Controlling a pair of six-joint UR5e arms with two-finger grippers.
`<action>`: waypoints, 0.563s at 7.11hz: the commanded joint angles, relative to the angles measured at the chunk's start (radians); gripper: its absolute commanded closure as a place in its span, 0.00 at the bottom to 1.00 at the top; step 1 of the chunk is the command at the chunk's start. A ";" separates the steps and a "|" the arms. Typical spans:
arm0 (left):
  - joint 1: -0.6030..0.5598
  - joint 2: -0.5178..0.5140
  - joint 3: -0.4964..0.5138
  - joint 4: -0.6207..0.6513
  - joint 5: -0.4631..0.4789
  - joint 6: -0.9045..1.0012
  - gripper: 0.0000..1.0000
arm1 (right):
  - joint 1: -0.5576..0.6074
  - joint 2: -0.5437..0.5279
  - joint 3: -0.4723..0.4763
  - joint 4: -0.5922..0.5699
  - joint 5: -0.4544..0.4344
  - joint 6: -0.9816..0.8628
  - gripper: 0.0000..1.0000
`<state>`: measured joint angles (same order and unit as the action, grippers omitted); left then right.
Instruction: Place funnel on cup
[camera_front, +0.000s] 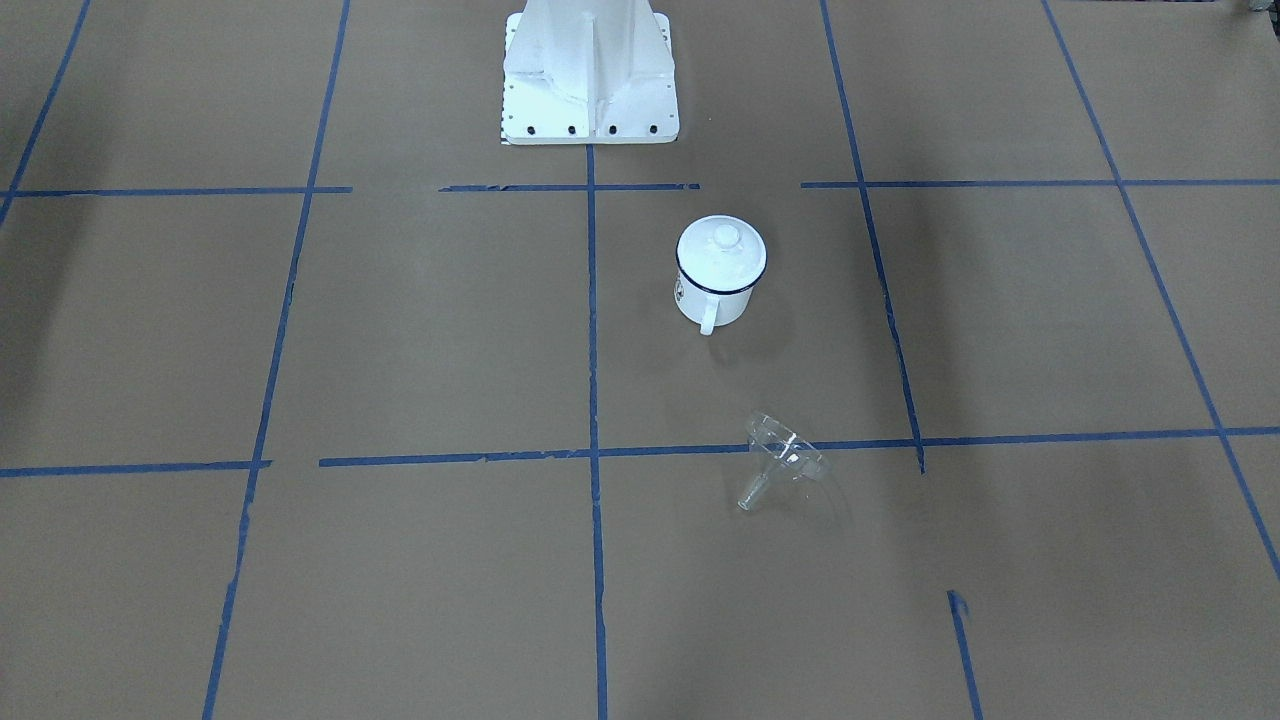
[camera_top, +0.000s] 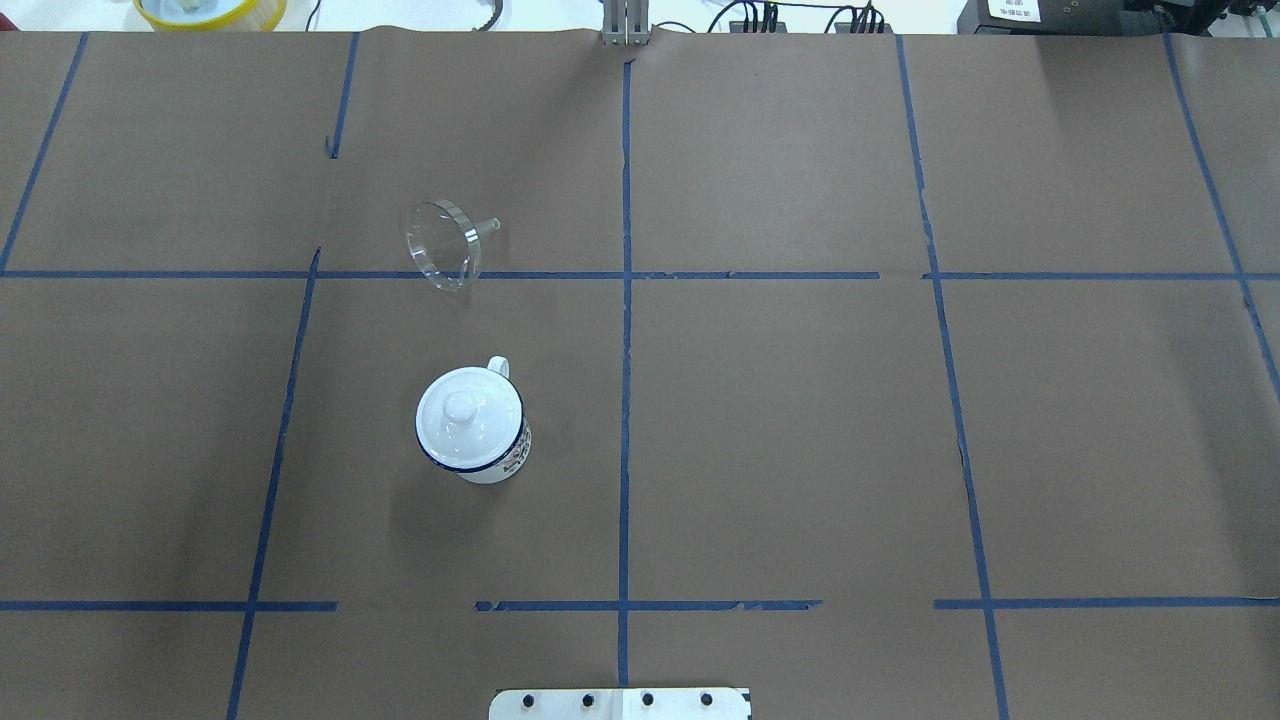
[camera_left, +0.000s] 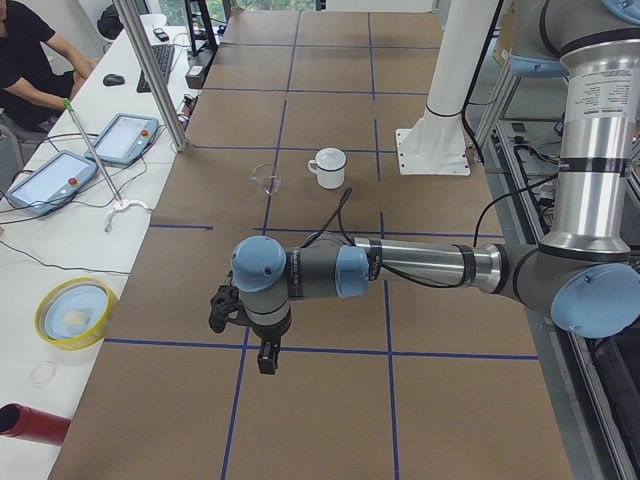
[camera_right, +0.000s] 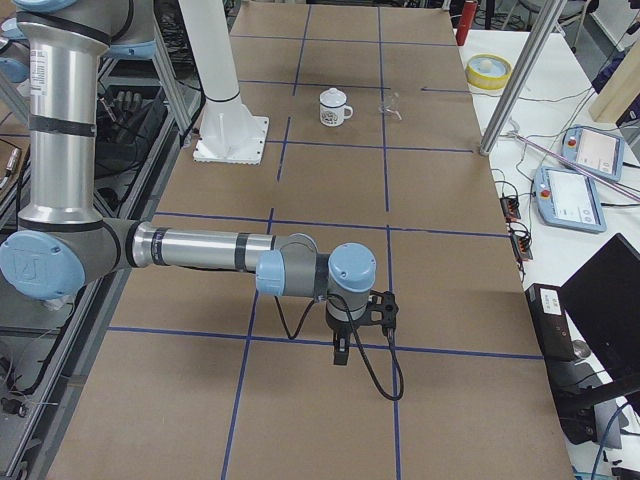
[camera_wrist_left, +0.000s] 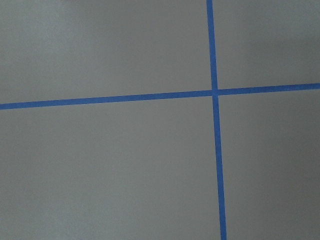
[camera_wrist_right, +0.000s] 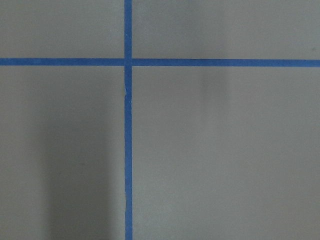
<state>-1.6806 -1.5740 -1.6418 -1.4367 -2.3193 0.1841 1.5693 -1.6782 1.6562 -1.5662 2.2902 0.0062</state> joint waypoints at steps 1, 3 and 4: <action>0.001 -0.003 0.019 0.001 0.001 -0.003 0.00 | 0.000 0.000 -0.001 0.000 0.000 0.000 0.00; -0.001 0.002 0.000 -0.001 0.000 -0.005 0.00 | 0.000 0.000 0.000 0.000 0.000 0.000 0.00; -0.001 -0.003 0.002 -0.001 0.001 -0.006 0.00 | 0.000 0.000 0.000 0.000 0.000 0.000 0.00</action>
<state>-1.6806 -1.5744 -1.6390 -1.4372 -2.3186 0.1797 1.5693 -1.6782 1.6564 -1.5662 2.2903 0.0062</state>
